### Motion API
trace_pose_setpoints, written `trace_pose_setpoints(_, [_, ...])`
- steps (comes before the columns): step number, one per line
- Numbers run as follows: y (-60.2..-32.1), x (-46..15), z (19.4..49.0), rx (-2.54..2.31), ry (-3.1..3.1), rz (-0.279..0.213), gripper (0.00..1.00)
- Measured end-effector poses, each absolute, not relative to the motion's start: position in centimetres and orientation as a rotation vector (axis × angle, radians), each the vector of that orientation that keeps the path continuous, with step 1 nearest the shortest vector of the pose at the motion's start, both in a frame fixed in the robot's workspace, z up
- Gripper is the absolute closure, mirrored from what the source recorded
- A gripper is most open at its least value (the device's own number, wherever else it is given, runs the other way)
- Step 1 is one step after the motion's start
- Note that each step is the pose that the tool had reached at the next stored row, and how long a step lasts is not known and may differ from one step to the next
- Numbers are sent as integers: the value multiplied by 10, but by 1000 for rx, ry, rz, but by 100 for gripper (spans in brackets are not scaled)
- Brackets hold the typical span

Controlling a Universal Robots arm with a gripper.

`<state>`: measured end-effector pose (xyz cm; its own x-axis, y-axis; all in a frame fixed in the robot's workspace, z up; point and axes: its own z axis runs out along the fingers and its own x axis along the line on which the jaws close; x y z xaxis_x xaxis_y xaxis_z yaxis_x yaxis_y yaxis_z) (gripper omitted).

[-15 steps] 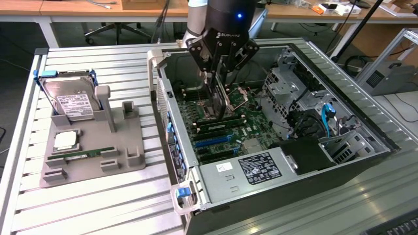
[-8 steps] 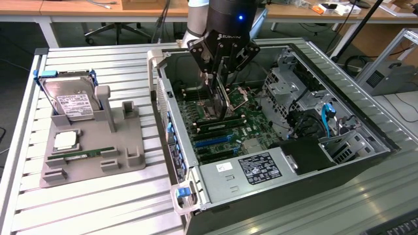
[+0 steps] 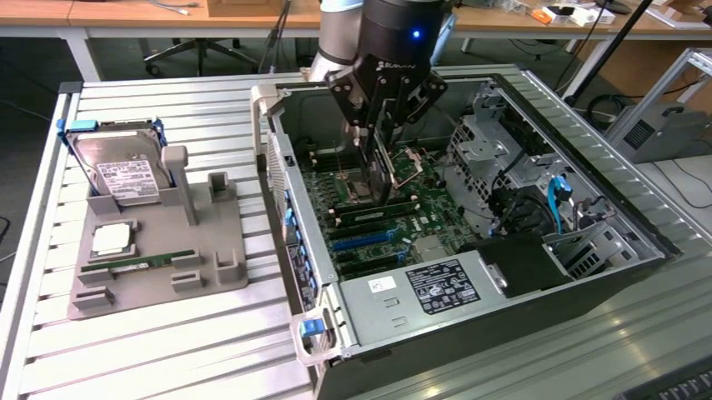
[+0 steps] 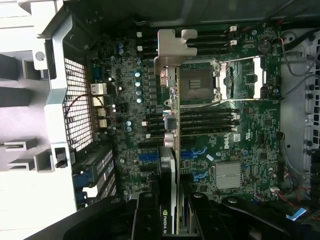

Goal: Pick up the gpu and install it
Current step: 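Pick up the gpu and move the gpu toward the slot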

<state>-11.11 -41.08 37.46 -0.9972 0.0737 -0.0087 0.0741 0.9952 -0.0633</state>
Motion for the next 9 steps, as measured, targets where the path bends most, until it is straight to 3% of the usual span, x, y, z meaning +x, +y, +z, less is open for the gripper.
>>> trace_pose_setpoints(9, [-411, -103, 372, 116, 3131, -102, 73])
